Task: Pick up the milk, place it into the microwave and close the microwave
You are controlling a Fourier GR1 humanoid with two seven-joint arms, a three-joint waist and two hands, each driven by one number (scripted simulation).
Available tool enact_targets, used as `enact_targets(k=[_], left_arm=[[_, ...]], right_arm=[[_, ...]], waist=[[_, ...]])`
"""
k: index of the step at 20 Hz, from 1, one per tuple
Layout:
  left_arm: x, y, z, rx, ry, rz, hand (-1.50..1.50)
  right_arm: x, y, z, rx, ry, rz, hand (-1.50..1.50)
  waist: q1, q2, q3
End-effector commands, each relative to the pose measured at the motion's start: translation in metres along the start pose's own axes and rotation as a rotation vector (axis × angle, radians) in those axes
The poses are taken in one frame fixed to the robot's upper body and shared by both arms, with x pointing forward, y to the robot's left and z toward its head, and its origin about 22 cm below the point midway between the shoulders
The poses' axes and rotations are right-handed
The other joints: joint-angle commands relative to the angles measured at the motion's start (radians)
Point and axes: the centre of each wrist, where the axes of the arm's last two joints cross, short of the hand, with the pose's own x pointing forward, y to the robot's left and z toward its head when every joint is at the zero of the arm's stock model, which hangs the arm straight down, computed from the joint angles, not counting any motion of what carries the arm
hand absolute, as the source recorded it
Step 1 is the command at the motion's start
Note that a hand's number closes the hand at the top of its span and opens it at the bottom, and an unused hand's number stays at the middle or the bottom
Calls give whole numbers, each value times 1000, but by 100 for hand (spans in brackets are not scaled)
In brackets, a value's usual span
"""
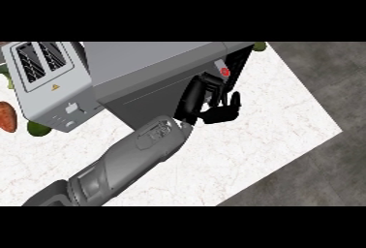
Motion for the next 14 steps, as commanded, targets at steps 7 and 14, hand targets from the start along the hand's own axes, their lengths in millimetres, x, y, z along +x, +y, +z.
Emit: enact_targets(k=[7,14], left_arm=[[24,-30,-15,-61,-55,14,150],[0,-5,-19,252,116,32,150]], right_arm=[[7,-9,-7,9,-18,-15,-150],[12,-16,-6,-20,-7,-14,-150]], waist=[[-25,15,3],[38,10,1]])
